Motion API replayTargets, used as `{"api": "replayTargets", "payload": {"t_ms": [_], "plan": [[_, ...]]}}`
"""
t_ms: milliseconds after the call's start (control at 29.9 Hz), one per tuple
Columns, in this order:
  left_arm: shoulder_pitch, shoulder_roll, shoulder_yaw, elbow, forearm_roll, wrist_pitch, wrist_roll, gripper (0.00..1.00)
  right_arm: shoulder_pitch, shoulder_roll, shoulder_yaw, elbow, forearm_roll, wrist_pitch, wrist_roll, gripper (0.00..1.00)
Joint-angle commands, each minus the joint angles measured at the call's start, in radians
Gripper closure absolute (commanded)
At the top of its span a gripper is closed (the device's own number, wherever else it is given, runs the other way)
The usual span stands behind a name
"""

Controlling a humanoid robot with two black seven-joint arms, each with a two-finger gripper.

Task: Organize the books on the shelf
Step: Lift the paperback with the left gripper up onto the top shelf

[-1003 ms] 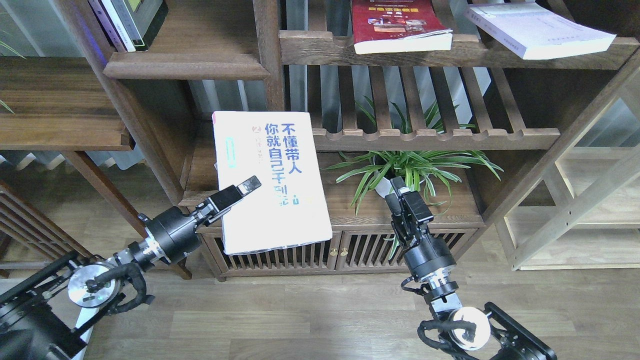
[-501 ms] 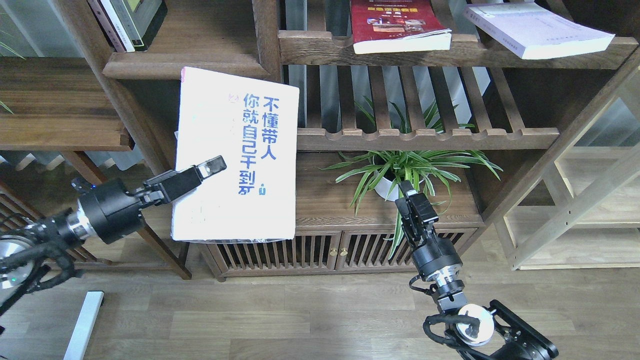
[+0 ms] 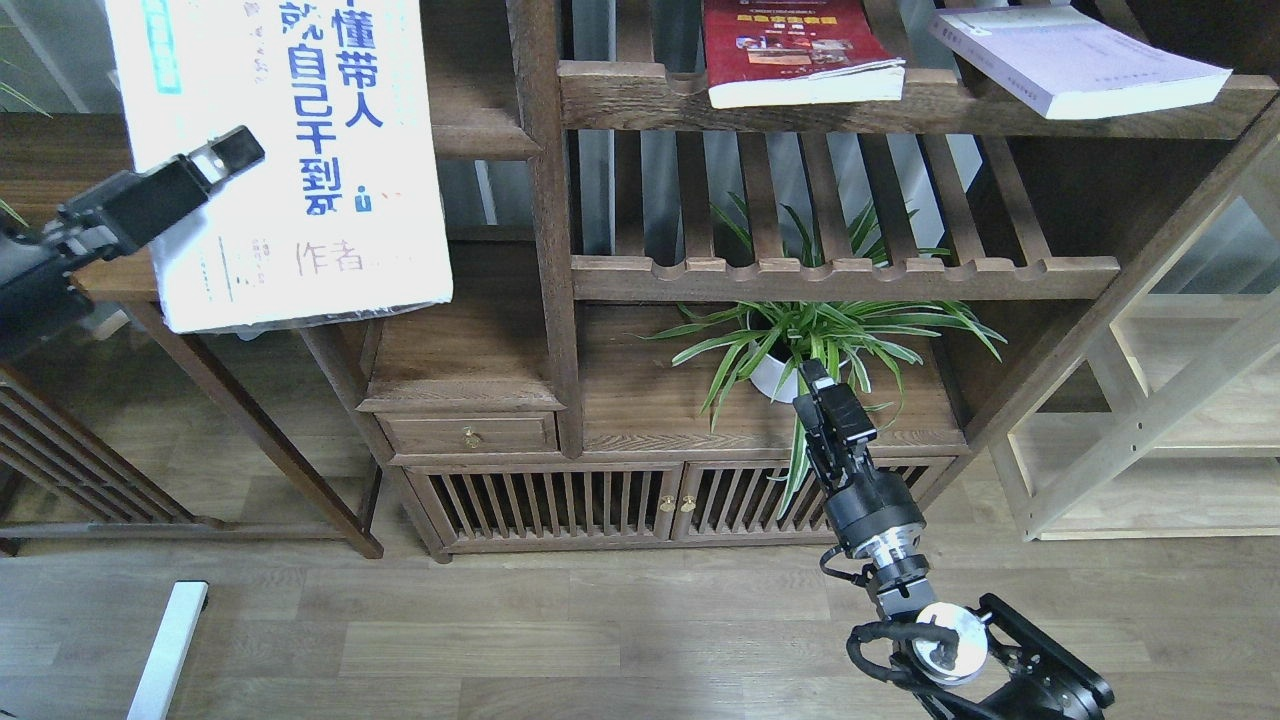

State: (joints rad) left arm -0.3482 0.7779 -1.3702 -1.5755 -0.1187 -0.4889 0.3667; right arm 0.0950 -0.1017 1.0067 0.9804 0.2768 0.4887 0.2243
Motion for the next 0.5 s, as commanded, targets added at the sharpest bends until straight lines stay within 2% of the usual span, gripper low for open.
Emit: {"api": "replayTargets", "payload": {"t_ms": [0,67,201,401,468], "plan": [[0.000,0.015,-0.049,0.040,0.007,0.000,0.027,1.00,0.000,-0.001,0.000,0.000,-0.001,0.000,0.000,0.28],[-0.002,0.015,-0.073,0.048,0.007,0.000,0.046,1.00,-0.001,-0.001,-0.002,-0.002,0.001,0.000,0.000,0.28],[-0.015,0.015,-0.095,0.063,0.008,0.000,0.057,1.00,0.000,-0.001,-0.005,-0.002,0.001,0.000,0.000,0.28],[-0.093,0.017,-0.083,0.094,0.010,0.000,0.072,1.00,0.009,-0.003,-0.004,-0.002,-0.001,0.000,0.000,0.28],[-0.127,0.017,-0.070,0.120,0.013,0.000,0.090,1.00,0.014,-0.001,-0.004,-0.002,0.001,0.000,0.000,0.28]]}}
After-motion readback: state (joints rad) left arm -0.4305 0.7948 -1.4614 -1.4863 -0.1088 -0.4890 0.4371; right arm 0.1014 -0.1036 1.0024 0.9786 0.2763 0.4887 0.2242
